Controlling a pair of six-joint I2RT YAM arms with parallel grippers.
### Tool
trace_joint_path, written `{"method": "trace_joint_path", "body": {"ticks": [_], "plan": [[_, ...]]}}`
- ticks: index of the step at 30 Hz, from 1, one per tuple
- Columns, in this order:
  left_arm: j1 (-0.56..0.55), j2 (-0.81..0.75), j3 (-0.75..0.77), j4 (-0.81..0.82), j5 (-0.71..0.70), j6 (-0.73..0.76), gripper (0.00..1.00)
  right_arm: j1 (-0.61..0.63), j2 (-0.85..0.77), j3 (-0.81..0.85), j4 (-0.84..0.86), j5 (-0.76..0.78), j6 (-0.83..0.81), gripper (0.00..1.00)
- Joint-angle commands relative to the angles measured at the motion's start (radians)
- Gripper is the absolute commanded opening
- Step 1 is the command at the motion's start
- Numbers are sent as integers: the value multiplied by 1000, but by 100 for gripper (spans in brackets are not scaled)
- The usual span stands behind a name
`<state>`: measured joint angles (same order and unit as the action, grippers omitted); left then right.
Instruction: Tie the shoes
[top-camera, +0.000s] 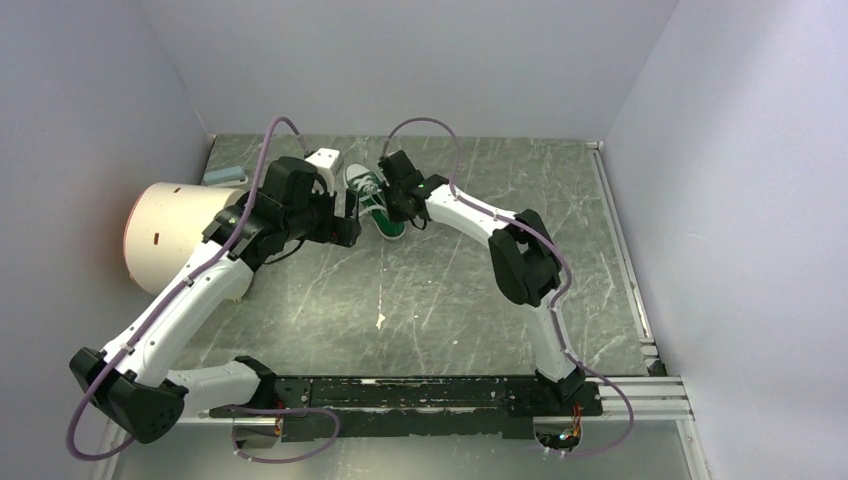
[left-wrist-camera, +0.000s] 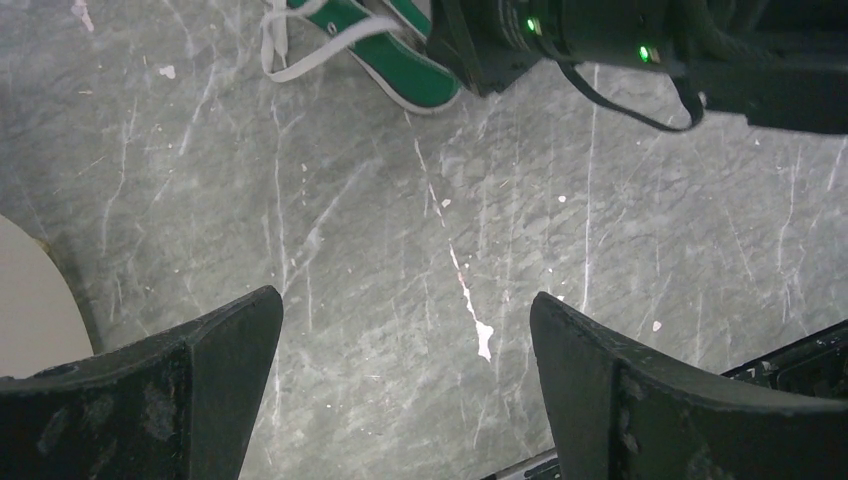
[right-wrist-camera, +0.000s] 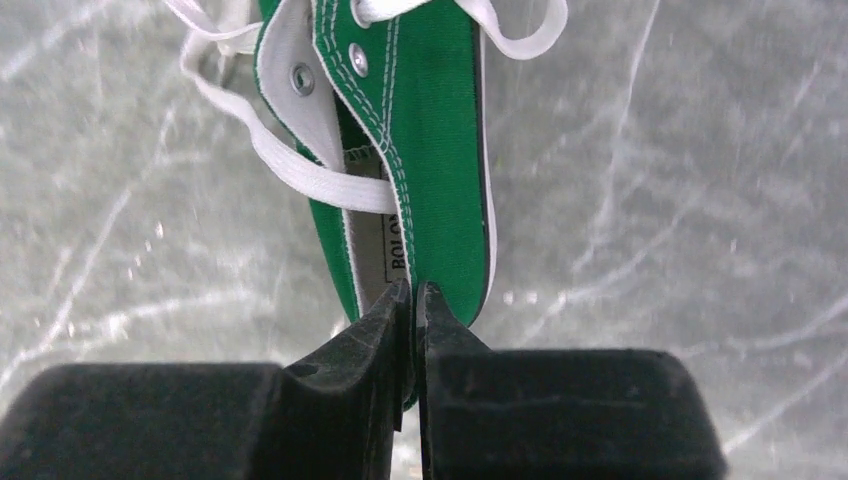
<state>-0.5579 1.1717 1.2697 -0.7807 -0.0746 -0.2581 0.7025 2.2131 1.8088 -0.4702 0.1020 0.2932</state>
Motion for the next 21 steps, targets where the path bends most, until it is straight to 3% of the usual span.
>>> {"method": "trace_joint_path", "body": {"ticks": [1,3,9,12,16,21], "plan": [[-1,25,-10,49,53,9,98,52,-105,-138,-160,8,64,7],[0,53,-35,80,81,32,92,73,-169,-219,-155,18,117,6],[3,176,-178,223,83,56,89,124,-324,-448,-61,-112,244,7],[17,256,-220,260,83,46,83,129,-387,-512,8,-256,241,21],[176,291,-263,308,385,-22,84,109,-495,-564,50,-272,245,46],[250,266,-351,397,496,-73,87,-58,-578,-658,139,-337,257,59]]}}
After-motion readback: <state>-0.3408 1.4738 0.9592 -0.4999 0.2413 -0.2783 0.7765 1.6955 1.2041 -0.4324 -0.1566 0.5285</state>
